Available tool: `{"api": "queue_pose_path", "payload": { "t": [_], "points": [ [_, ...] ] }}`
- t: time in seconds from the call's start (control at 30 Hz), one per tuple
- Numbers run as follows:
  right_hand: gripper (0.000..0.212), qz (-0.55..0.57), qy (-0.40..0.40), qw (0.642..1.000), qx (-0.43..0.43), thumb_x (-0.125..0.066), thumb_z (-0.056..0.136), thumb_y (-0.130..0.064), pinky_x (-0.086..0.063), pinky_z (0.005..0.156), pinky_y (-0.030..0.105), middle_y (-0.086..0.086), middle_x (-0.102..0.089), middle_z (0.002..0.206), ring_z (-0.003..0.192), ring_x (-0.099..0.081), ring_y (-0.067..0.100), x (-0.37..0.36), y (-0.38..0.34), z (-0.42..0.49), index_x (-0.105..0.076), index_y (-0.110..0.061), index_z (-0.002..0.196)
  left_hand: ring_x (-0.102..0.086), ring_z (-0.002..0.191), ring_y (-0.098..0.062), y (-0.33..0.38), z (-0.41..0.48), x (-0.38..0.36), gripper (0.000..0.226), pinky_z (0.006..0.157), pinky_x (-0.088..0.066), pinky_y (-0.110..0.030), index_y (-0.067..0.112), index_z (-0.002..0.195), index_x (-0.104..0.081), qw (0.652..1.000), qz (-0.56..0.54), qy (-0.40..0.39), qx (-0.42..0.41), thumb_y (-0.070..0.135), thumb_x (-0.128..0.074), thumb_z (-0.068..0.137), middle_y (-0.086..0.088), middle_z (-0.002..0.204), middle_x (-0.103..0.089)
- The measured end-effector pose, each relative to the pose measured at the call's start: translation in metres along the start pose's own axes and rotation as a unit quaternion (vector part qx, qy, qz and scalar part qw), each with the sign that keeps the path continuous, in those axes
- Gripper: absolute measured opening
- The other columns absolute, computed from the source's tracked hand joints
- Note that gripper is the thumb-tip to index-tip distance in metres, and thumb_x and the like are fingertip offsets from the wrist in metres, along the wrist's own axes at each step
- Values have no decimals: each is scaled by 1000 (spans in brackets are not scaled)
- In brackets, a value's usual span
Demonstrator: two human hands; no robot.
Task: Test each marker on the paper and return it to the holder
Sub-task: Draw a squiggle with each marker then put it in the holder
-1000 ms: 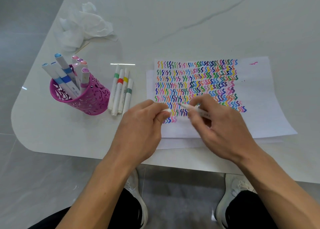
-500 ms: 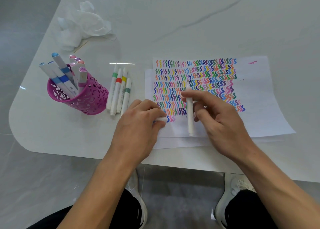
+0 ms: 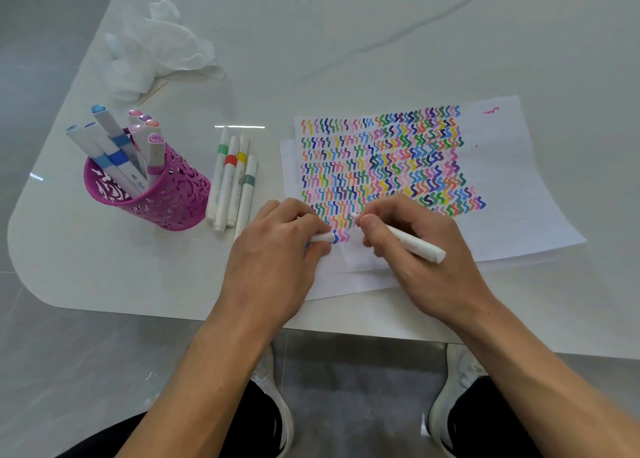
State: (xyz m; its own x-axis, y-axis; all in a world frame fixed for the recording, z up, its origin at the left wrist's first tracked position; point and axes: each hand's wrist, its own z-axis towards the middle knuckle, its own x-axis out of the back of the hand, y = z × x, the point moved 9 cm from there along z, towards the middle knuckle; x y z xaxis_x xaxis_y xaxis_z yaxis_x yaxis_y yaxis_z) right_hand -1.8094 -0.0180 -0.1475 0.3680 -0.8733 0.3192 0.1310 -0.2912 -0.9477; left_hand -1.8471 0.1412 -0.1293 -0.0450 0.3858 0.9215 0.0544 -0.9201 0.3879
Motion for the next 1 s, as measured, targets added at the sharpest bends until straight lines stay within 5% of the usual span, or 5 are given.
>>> {"api": "queue_pose_path", "payload": {
  "t": [0.07, 0.2, 0.4, 1.0],
  "points": [
    [2, 14, 3, 1000, -18, -67, 101, -30, -56, 65, 38, -6, -72, 81, 73, -69, 17, 0, 5, 0, -68, -29, 101, -58, 96, -13, 0, 0, 0, 24, 73, -54, -31, 17, 103, -76, 1000, 1, 0, 2, 31, -77, 84, 3, 107, -69],
    [11, 30, 41, 998, -37, -74, 93, -26, -57, 61, 40, 0, -72, 77, 69, -70, 21, 8, 10, -3, -64, -23, 95, -58, 97, -13, 0, 0, -1, 24, 74, -54, -30, 17, 103, -76, 1000, 1, 0, 3, 32, -77, 84, 3, 108, -69],
    [16, 8, 45, 998, -47, -72, 85, -28, -45, 54, 16, -5, -65, 71, 61, -62, 9, 4, 14, -5, -57, -23, 79, -58, 96, -13, -1, 0, -1, 21, 74, -52, -28, 17, 102, -77, 1000, -1, 6, 8, 30, -77, 85, 4, 106, -68],
    [28, -36, 40, 998, -32, -79, 91, -17, -41, 51, 10, -8, -64, 74, 62, -61, 5, -1, 12, -3, -57, -25, 76, -57, 98, -10, -6, 1, -4, 24, 78, -49, -24, 19, 102, -76, 999, -9, 6, 37, 32, -79, 82, 7, 107, -66]
  ]
}}
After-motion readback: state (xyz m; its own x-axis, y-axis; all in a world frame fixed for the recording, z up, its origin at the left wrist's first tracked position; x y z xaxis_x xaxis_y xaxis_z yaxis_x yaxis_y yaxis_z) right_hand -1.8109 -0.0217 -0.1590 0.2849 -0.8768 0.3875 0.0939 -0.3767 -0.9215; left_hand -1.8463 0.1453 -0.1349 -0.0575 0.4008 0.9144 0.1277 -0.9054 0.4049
